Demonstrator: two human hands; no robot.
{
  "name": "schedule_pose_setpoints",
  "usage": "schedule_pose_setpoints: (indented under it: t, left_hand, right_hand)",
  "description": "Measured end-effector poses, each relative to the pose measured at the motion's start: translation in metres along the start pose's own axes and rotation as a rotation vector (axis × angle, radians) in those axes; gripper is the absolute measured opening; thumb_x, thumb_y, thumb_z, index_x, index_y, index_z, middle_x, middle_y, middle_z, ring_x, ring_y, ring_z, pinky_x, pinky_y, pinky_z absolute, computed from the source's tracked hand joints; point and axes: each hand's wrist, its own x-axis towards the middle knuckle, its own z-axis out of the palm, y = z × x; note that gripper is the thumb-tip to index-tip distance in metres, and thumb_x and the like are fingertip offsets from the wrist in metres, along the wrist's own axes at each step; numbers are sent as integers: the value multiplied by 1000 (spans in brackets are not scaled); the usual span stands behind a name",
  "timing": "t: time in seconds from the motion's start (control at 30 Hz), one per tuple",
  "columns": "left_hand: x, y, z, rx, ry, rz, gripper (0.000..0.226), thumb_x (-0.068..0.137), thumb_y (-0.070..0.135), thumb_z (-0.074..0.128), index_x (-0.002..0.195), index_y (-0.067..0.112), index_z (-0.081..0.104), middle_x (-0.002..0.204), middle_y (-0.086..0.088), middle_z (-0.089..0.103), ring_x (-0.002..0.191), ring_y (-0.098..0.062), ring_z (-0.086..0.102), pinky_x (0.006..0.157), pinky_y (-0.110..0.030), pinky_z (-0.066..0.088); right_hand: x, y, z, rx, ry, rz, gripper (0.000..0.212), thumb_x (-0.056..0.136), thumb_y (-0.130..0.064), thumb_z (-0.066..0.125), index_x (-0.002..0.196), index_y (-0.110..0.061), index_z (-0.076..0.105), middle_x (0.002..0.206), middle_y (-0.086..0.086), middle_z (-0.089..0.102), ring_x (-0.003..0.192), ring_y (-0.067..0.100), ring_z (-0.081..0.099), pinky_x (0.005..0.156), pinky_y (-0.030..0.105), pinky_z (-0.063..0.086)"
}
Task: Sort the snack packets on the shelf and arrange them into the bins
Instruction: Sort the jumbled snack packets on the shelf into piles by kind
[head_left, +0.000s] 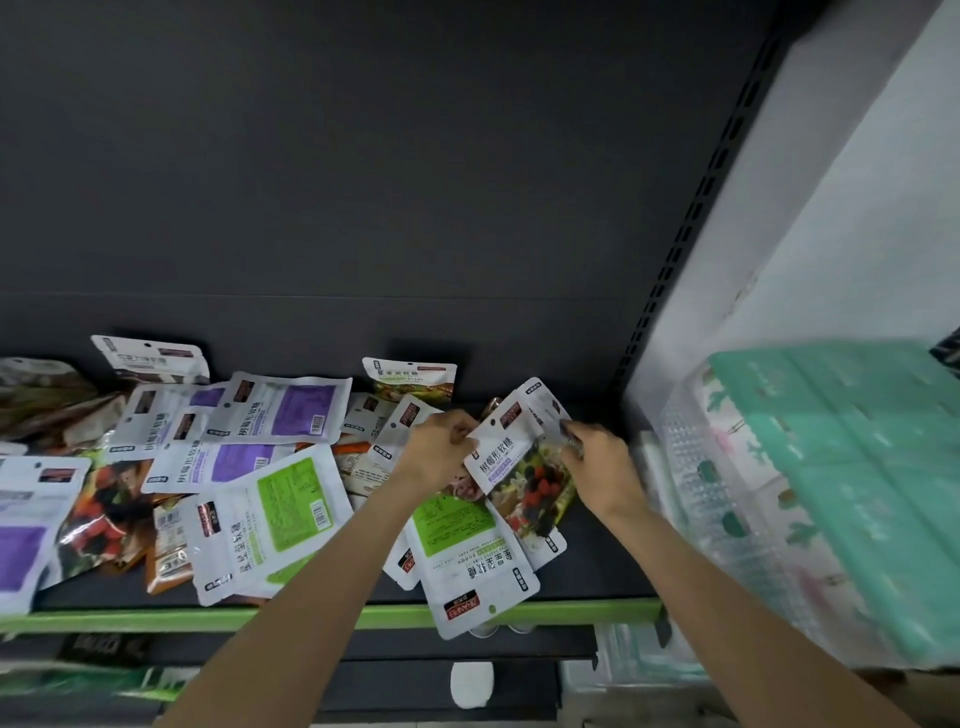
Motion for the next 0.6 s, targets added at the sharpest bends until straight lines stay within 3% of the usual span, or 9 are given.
schedule_pose_setpoints:
  t: [0.1, 0.2, 0.3, 0.37, 0.5, 0.6]
  left_hand:
    - [0, -1, -12, -62, 64, -10, 13, 91, 7, 57, 86, 19, 59, 97, -13, 70, 91, -27, 67, 82, -41, 55]
    - [-3, -2, -24, -48, 163, 17, 15, 92, 5, 54, 104, 8, 62, 105, -12, 67, 88, -23, 64, 76, -31, 54]
    - [-4, -4, -35, -11, 227, 56, 21, 95, 4, 50, 113, 6, 61, 106, -11, 66, 79, -19, 60, 58, -17, 46]
    - [-6, -6, -37, 7, 245, 76, 22, 95, 5, 50, 113, 7, 62, 101, -7, 65, 77, -17, 58, 53, -11, 42]
    - [-7, -4, -38, -30, 274, 83, 23, 93, 4, 55, 113, 8, 65, 93, -1, 60, 78, -16, 58, 53, -5, 42]
    - [-6, 1, -40, -59, 311, 81, 19, 91, 6, 59, 108, 6, 66, 98, -6, 66, 80, -16, 61, 52, -3, 43]
  right_hand:
    - [-1, -6, -8, -11, 86, -42, 29, 96, -6, 42, 118, -3, 61, 101, 17, 66, 89, 29, 63, 69, 25, 42]
    - [-1, -18, -19, 40, 158, -107, 25, 96, -3, 42, 112, 0, 61, 97, 16, 68, 80, 24, 60, 61, 13, 32]
    - [3, -29, -23, 191, 206, -92, 22, 95, -2, 44, 109, -1, 61, 101, 12, 68, 76, 16, 55, 56, 8, 35]
    - [5, -30, -22, 257, 201, -59, 20, 95, -2, 44, 109, -3, 58, 102, 9, 67, 78, 16, 55, 54, 4, 36]
    - [2, -28, -23, 381, 185, -24, 24, 93, 2, 45, 114, -9, 49, 102, 5, 65, 89, 24, 63, 71, 25, 48]
    - [-1, -30, -27, 373, 169, -50, 32, 94, 2, 43, 121, -14, 48, 98, 1, 63, 79, 16, 61, 62, 17, 47]
